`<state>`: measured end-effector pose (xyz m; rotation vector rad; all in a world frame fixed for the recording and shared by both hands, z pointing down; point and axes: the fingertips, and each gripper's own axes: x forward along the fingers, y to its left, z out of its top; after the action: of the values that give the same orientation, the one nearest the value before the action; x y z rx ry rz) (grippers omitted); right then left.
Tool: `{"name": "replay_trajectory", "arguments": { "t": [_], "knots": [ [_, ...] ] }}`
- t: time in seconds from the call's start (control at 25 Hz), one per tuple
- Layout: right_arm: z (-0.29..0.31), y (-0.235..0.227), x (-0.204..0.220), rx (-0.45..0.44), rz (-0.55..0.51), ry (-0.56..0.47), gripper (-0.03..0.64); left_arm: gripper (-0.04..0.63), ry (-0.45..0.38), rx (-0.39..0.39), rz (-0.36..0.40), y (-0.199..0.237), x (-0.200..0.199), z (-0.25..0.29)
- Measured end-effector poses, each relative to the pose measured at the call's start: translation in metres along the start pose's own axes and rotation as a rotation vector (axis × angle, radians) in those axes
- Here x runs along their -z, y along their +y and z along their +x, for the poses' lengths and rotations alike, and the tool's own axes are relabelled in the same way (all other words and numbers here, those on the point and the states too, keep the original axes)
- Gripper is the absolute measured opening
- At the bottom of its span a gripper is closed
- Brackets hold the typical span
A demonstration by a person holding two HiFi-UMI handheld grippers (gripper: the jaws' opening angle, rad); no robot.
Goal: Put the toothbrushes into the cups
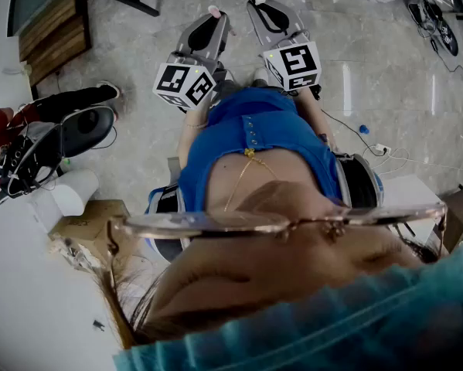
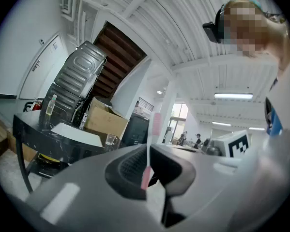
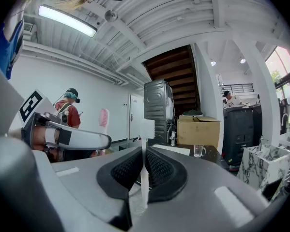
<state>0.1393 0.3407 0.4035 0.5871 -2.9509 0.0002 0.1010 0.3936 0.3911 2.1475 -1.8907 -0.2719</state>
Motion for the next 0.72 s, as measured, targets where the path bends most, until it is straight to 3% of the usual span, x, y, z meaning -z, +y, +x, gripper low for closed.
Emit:
{"name": "replay_trajectory", "arguments": {
  "t": [0.44, 0.72],
  "knots": [
    [-0.039, -0.032, 0.004, -0.044, 0.037, -0.079, 0.023, 0.014, -0.019, -0.023, 0.01, -0.036, 0.019, 0.017],
    [-0.041, -0.053, 0.008, -0.041, 0.05, -0.095, 0.023, 0.014, -0.024, -0.048, 0.029, -0.037, 0.027, 0.029]
  ]
}}
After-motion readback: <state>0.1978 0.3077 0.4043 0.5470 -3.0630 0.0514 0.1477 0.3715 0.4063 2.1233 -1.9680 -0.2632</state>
